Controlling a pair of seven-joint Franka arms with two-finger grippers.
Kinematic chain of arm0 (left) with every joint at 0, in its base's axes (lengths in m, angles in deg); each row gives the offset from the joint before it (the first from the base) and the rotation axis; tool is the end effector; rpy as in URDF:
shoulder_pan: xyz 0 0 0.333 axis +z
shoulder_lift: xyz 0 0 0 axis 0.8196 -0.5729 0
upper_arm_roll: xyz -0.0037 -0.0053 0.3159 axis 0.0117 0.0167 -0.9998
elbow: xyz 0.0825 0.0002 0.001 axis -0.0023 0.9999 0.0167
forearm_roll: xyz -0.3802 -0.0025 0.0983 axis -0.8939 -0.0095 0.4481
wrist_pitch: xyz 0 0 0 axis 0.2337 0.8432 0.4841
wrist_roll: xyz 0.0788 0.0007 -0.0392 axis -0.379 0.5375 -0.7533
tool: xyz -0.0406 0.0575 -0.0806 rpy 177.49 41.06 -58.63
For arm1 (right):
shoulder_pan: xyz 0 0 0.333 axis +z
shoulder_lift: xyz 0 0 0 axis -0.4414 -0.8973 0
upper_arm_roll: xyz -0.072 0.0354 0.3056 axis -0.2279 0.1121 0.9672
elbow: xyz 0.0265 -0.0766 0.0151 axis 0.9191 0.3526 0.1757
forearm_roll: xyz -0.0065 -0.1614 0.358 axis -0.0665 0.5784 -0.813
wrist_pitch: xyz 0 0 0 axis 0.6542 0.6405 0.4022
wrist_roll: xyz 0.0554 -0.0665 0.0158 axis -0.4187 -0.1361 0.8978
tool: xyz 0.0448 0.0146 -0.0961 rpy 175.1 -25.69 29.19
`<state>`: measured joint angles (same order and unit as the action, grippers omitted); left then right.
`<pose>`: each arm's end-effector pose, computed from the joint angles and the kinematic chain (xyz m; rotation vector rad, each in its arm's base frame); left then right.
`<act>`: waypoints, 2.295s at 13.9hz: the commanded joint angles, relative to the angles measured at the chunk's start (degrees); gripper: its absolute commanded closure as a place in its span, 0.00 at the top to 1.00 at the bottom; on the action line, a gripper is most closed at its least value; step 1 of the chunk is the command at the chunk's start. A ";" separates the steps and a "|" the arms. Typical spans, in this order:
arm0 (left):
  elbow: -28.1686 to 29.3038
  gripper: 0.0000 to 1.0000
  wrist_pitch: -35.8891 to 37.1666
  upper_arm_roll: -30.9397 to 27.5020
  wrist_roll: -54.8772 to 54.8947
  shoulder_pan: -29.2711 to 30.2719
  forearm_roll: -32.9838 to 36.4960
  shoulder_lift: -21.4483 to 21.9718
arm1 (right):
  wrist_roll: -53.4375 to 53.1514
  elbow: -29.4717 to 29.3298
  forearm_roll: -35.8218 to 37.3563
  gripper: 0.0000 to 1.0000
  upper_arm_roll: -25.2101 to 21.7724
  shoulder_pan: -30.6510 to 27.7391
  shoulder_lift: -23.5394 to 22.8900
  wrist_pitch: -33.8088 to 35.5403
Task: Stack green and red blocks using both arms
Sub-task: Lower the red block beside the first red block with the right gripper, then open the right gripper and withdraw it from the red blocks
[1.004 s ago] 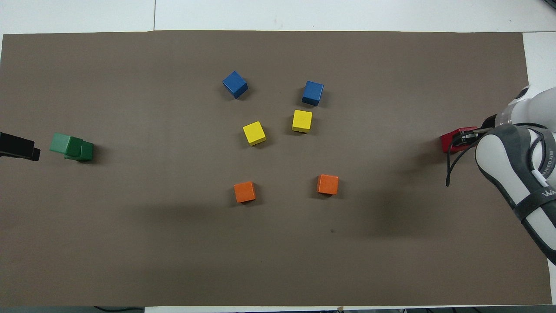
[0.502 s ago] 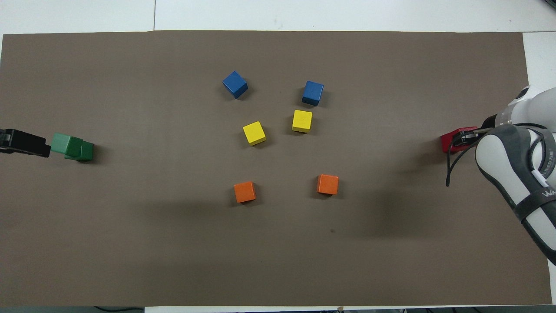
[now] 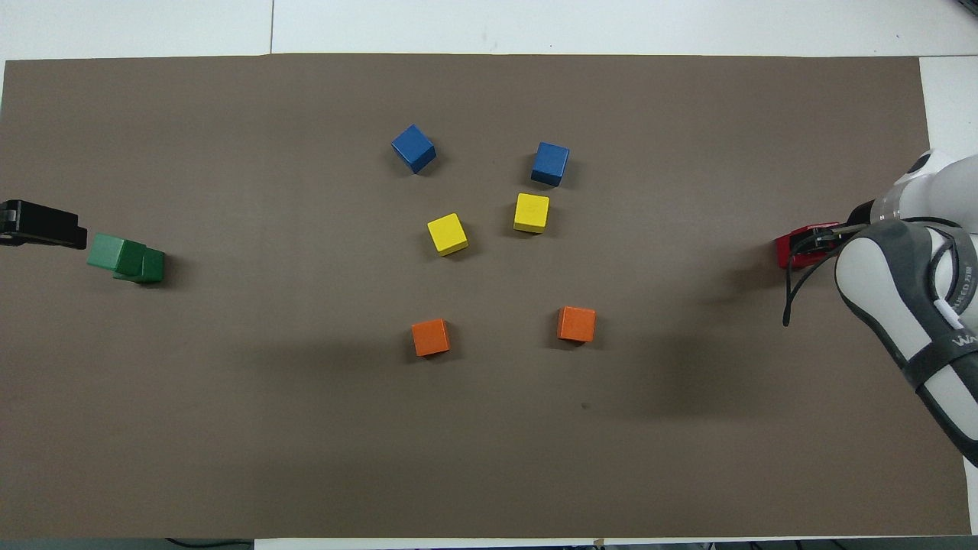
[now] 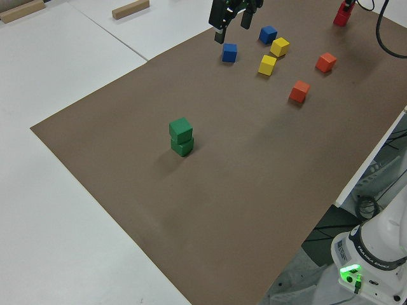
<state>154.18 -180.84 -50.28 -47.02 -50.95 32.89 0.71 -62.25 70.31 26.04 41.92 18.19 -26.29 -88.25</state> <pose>0.5462 -0.0038 0.6319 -3.1160 0.1035 -0.0387 0.5800 -0.1001 0.3541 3.1347 0.1077 -0.0025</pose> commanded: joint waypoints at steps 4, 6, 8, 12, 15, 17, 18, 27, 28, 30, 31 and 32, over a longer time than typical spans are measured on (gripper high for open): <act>-1.39 1.00 -0.08 -0.42 -1.32 -0.76 0.24 -1.00 | -3.86 -2.95 -0.35 1.00 0.71 1.93 0.77 0.69; -1.39 1.00 0.01 -0.42 -1.32 -0.76 -1.07 -0.91 | -4.22 -6.11 -0.35 1.00 0.89 3.26 1.55 4.10; -1.39 1.00 -0.26 -0.51 -1.40 -0.50 -2.13 -0.91 | -4.22 -9.80 -0.35 1.00 1.94 4.05 4.18 9.63; -1.39 1.00 0.09 -0.51 -1.32 -0.15 -2.05 -0.91 | -4.22 -11.39 -0.44 1.00 2.38 5.98 12.88 20.00; -1.39 1.00 0.79 -0.51 -1.32 -0.14 -2.05 -0.74 | -6.15 -13.14 -0.70 1.00 2.56 5.90 16.32 28.45; -1.39 1.00 0.88 -0.51 -1.40 -0.32 -2.05 -0.74 | -6.68 -18.66 -0.70 1.00 2.56 5.81 14.75 33.45; -1.39 1.00 0.88 -0.51 -1.32 -0.23 -2.05 -0.74 | -7.90 -20.52 -0.70 1.00 2.56 5.81 13.79 34.52; -1.39 1.00 0.71 -0.42 -1.40 -0.15 -2.14 -0.74 | -9.23 -22.03 0.00 1.00 2.56 5.63 12.28 36.46; -1.39 1.00 0.71 -0.42 -1.40 -0.15 -2.14 -0.74 | -9.23 -22.12 0.09 1.00 2.56 5.63 12.28 37.07; -1.39 1.00 0.80 -0.42 -1.40 -0.15 -2.14 -0.74 | -9.23 -22.56 0.44 1.00 2.47 5.54 12.28 37.69; -1.39 1.00 0.80 -0.42 -1.40 -0.06 -2.14 -0.74 | -9.23 -22.65 0.61 1.00 2.38 5.72 12.28 37.78; -1.39 1.00 0.80 -0.42 -1.40 -0.14 -2.14 -0.74 | -9.23 -22.56 0.61 1.00 2.38 5.72 12.28 37.87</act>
<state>154.18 -180.90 -50.46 -47.86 -50.94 31.64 0.62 -70.34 49.16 26.11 44.00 24.32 -13.35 -51.85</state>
